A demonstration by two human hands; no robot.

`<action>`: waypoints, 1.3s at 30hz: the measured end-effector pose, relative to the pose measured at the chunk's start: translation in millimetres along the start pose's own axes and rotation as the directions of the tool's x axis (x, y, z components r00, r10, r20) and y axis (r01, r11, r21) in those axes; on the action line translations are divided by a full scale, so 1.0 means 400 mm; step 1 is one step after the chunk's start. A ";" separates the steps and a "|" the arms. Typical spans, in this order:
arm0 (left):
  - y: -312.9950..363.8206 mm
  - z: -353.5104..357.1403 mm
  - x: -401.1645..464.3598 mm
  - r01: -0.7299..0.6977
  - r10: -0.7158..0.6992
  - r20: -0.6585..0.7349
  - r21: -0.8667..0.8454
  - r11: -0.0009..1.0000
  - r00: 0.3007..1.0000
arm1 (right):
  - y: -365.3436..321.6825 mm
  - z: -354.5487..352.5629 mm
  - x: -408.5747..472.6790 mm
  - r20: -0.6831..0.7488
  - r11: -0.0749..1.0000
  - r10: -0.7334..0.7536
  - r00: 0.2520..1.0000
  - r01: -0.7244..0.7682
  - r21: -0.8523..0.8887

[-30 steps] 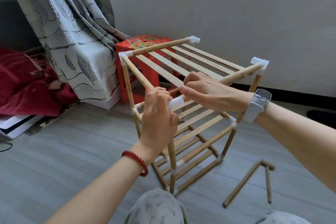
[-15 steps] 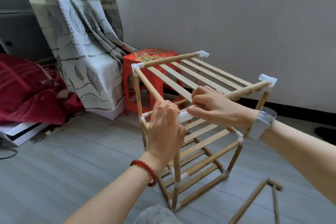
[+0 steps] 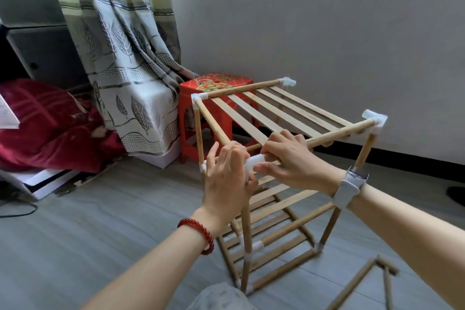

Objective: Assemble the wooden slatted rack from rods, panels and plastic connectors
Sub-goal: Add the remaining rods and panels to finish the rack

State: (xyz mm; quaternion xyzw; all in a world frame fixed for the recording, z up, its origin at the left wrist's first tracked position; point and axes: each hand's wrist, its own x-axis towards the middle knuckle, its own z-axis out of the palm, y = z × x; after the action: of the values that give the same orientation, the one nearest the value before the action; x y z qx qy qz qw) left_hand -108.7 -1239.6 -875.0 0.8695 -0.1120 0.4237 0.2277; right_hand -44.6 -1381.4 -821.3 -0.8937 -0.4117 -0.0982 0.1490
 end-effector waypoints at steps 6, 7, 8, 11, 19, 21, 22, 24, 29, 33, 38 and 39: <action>-0.011 0.005 0.003 -0.009 0.009 -0.012 0.021 1.000 1.000 | -0.009 -0.003 0.009 -0.010 0.997 0.053 0.999 -0.053 0.063; -0.012 0.006 0.003 -0.011 0.012 -0.015 0.025 1.000 1.000 | -0.010 -0.002 0.009 -0.014 0.996 0.054 0.998 -0.053 0.068; -0.012 0.006 0.002 -0.014 0.014 -0.015 0.023 1.000 1.000 | -0.011 -0.002 0.009 -0.016 0.996 0.055 0.998 -0.053 0.073; -0.014 0.008 0.002 -0.018 0.018 -0.014 0.030 0.999 1.000 | -0.012 -0.002 0.009 -0.020 0.995 0.056 0.998 -0.054 0.088; -0.017 0.011 0.005 -0.023 0.024 -0.008 0.073 0.997 1.000 | -0.012 -0.018 0.015 -0.011 0.996 0.042 0.999 -0.041 0.082; -0.008 0.014 0.002 -0.023 0.023 -0.012 0.058 0.998 1.000 | -0.019 -0.001 -0.002 -0.048 0.997 0.010 0.999 -0.006 0.076; -0.006 0.019 0.002 -0.017 0.018 -0.011 0.053 0.998 1.000 | -0.021 0.008 -0.009 -0.070 0.997 0.001 0.998 0.004 0.076; -0.001 0.028 0.010 -0.011 0.011 -0.013 0.064 0.998 1.000 | -0.016 0.011 -0.013 -0.096 0.996 0.000 0.995 0.009 0.088; -0.016 0.020 0.027 -0.038 0.040 0.091 -0.028 0.999 0.995 | 0.013 -0.032 -0.016 -0.032 0.975 -0.039 0.999 0.045 0.219; -0.040 0.018 0.023 0.149 -0.131 0.082 -0.284 0.947 0.988 | 0.107 -0.060 -0.063 -0.091 1.000 -0.017 0.996 0.018 0.012; -0.079 -0.004 0.049 0.333 -0.295 0.154 -0.445 0.832 0.943 | 0.132 -0.054 -0.062 -0.158 0.960 -0.047 0.986 0.001 -0.279; -0.087 -0.013 0.054 0.375 -0.334 0.170 -0.467 0.801 0.927 | 0.119 -0.048 -0.046 -0.138 0.952 -0.073 0.988 0.028 -0.306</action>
State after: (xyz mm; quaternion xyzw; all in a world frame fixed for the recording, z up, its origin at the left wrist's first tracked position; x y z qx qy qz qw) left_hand -85.4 -1206.6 -865.5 0.8044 -0.0604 0.2961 0.5115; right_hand -21.1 -1430.4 -817.8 -0.8854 -0.4024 -0.2297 0.0377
